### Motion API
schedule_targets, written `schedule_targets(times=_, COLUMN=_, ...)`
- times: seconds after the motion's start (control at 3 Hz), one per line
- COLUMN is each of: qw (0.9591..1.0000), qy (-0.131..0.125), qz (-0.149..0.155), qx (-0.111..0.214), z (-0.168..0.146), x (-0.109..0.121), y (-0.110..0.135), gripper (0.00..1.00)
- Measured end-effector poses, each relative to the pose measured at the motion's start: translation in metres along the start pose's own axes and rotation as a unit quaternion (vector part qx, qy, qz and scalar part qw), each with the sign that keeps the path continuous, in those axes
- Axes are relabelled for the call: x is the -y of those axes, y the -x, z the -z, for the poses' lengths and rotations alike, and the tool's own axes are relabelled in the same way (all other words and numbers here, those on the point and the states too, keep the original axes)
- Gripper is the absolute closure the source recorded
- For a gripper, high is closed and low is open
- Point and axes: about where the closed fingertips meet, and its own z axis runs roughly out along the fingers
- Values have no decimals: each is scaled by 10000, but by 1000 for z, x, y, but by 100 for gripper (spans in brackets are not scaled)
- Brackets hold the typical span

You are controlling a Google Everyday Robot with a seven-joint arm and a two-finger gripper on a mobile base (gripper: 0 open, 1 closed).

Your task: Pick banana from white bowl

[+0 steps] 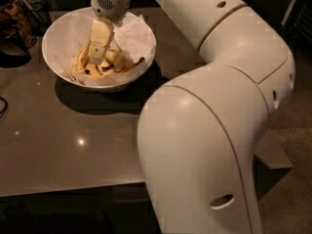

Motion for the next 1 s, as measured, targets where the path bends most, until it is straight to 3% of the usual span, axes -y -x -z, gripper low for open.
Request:
schedule_targets(times=0.67, qw=9994, qy=135, qz=-302, qx=105, z=-9, x=12, y=-2, gripper=0)
schedule_targets(times=1.0, qw=9985, qy=219, qz=-461, qx=176, z=-13, x=18, y=-6, gripper=6)
